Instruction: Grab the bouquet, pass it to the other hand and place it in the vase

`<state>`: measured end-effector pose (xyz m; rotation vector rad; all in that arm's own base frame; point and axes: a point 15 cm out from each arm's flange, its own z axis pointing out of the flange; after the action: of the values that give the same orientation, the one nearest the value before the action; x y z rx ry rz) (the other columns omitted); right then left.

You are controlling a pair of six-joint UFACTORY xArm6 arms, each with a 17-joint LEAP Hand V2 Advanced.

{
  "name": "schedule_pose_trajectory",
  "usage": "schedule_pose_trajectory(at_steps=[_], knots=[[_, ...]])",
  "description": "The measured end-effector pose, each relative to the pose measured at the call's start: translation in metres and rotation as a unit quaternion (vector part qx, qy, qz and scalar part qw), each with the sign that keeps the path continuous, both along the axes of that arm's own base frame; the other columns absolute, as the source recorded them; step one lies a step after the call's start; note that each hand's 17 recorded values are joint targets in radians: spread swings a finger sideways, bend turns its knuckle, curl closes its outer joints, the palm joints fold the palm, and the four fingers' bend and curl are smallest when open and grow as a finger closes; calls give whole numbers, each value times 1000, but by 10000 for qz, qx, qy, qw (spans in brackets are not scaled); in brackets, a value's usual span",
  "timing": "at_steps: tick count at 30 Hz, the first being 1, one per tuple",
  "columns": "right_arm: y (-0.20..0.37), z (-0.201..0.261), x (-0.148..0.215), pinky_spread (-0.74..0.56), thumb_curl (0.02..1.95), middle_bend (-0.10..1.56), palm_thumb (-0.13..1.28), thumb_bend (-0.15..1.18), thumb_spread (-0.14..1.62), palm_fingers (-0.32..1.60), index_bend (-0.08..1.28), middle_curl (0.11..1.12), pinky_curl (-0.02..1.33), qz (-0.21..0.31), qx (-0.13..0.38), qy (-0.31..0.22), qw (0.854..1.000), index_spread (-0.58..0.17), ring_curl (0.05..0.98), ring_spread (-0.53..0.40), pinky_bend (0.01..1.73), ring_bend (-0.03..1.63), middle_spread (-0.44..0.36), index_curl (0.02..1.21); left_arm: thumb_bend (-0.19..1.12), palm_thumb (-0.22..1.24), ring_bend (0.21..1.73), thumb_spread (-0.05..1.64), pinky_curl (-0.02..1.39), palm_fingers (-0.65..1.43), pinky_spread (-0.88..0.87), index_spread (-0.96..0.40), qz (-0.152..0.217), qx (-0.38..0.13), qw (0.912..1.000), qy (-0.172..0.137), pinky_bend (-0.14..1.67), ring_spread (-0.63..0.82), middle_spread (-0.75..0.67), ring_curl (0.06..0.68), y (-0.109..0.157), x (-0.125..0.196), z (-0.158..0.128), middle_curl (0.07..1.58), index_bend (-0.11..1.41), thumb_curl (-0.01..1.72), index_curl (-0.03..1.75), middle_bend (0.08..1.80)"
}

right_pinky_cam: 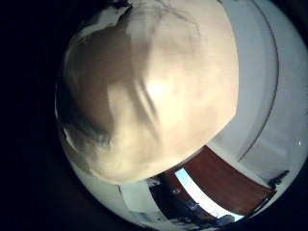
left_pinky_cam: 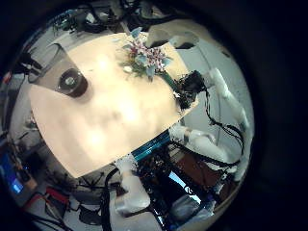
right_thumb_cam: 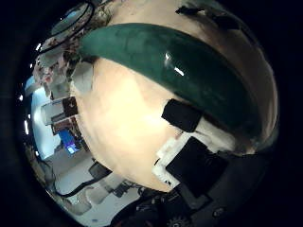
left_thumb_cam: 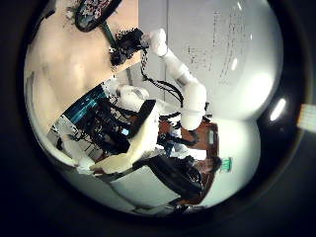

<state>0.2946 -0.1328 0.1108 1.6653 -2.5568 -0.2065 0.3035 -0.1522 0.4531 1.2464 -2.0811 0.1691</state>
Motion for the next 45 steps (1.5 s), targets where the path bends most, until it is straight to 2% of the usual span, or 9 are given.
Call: schedule_pose_trajectory(at_steps=[5,12,17,24,37,41,45], knots=[[-4,0,9,-419,463,755,785,-17,984,725,344,668,295,-12,-85,-167,9998,-366,500,-286,1012,1166,-215,626,-18,256,586,1226,67,294,508,-20,7,-8,10000,0,498,417,207,163,0,0,0,395,180,290,382,198],[-10,1,23,-509,483,795,849,-16,961,866,398,735,348,-11,-194,-407,9990,-445,530,-304,1110,1183,-261,718,-16,255,587,1227,67,295,503,-20,4,-2,10000,6,497,409,202,163,1,0,-1,396,182,287,384,197],[-16,5,38,-514,497,812,890,-16,941,955,426,769,377,-12,-273,-581,9979,-478,540,-301,1136,1174,-275,775,-16,255,587,1227,66,296,496,-20,1,-19,10000,5,500,406,202,162,1,0,-1,395,180,286,385,199],[-21,-3,46,-523,503,802,900,-24,926,902,389,799,397,32,-333,-413,9986,-495,554,-301,1122,1164,-275,833,-16,257,589,1231,65,298,499,-20,8,-26,10000,-2,507,403,203,163,2,1,-1,394,180,287,384,198],[-24,-10,50,-547,507,765,914,-22,918,919,335,835,412,72,-363,-344,9987,-532,559,-304,1101,1145,-285,902,-16,257,586,1233,58,301,494,-20,16,-36,10000,6,521,402,202,164,3,4,-2,393,180,287,385,201],[-25,-13,54,-527,511,773,927,-20,913,1030,367,850,420,84,-355,-320,9988,-551,558,-301,1101,1136,-295,930,-16,257,584,1233,56,301,494,-20,26,-33,10000,18,523,398,202,164,4,6,-3,394,179,287,385,201],[-25,-12,54,-457,523,835,965,-14,909,1166,472,894,469,85,-358,-326,9988,-559,587,-286,1166,1166,-301,996,-16,257,584,1233,53,301,493,-20,45,-35,10000,26,525,396,201,164,5,7,-3,394,179,287,385,200]])
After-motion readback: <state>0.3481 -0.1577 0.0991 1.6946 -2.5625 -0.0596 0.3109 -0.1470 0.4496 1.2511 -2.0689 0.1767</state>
